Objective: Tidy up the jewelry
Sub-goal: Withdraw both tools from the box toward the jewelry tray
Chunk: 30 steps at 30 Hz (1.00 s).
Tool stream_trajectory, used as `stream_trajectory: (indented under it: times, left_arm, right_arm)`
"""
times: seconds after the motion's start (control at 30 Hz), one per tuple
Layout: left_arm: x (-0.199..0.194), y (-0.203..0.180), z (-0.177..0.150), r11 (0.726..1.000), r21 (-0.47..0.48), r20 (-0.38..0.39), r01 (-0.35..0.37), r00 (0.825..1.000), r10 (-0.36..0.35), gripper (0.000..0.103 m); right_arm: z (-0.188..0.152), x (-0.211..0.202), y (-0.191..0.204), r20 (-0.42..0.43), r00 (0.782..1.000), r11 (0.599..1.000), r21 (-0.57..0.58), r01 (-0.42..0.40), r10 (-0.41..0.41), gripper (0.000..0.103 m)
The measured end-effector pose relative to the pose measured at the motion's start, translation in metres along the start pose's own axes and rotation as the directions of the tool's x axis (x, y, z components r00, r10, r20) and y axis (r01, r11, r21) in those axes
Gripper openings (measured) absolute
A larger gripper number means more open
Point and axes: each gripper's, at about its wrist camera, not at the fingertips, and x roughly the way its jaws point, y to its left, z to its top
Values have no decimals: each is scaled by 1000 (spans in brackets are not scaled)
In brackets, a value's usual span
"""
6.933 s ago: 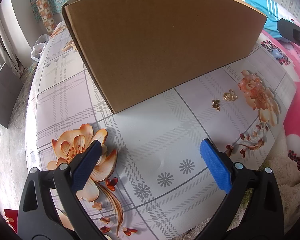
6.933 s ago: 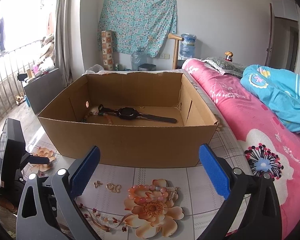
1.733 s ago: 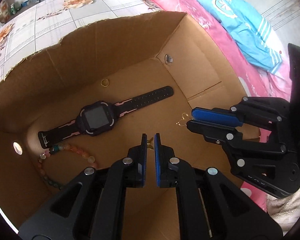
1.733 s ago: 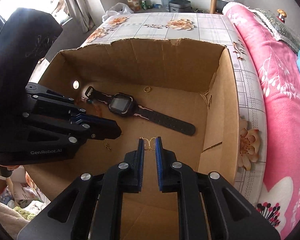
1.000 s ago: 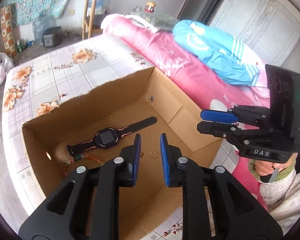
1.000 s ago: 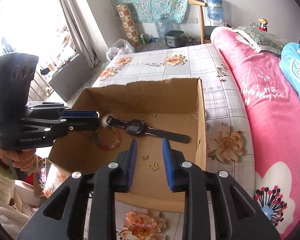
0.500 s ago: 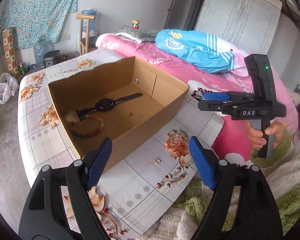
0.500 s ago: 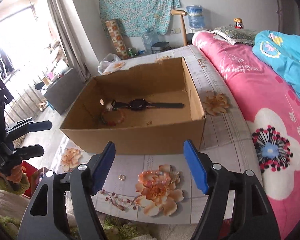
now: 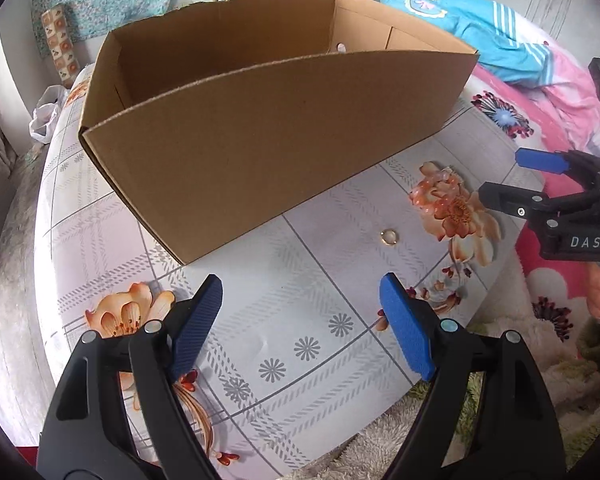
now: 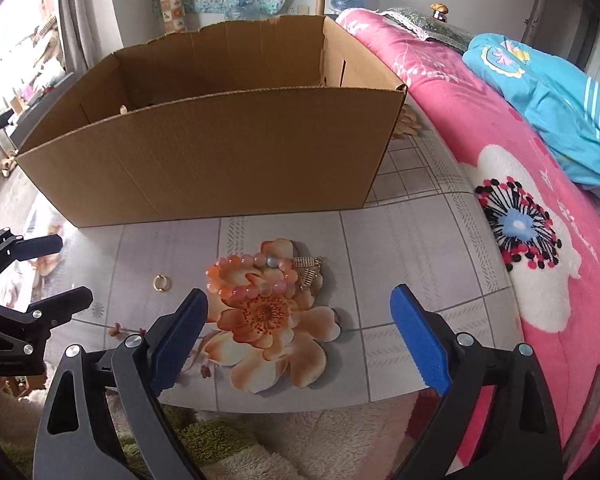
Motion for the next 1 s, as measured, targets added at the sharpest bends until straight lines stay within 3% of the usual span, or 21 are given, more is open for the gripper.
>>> stream_trajectory:
  times: [0.17,0.3,0.5,0.57,0.67,0.8,1.0]
  left_arm:
    - [16,-1,1,998,-6,-11,-60,998,60,78]
    - [24,-3,1,996,-19,-24,-82,996,82,82]
    - [30,-5,1,995,-19,-27,-100,995,100,86]
    - [30,-5,0,995,-21,-22,-98,995,97,87]
    - [30,-3,-1,995,-21,-22,-99,995,98,91]
    - [37,-12,0,994,-33,-25,-108,994,107,95]
    - [39,-16,-2,992,-41,-10,-115,993,115,95]
  right_arm:
    - [4,2,0,30,998,998,-6,62,-62,92]
    - [9,-6,-1,102,988,992,-31,122,-118,95]
    - [12,-36,-9,322,928,979,-17,205,-189,96]
    - [12,-35,-10,346,919,974,-52,221,-190,96]
    - [14,-31,-7,333,920,964,-89,251,-209,96]
    - [13,-33,-20,331,932,984,-48,174,-148,96]
    - [2,-25,-35,249,965,997,17,78,-80,96]
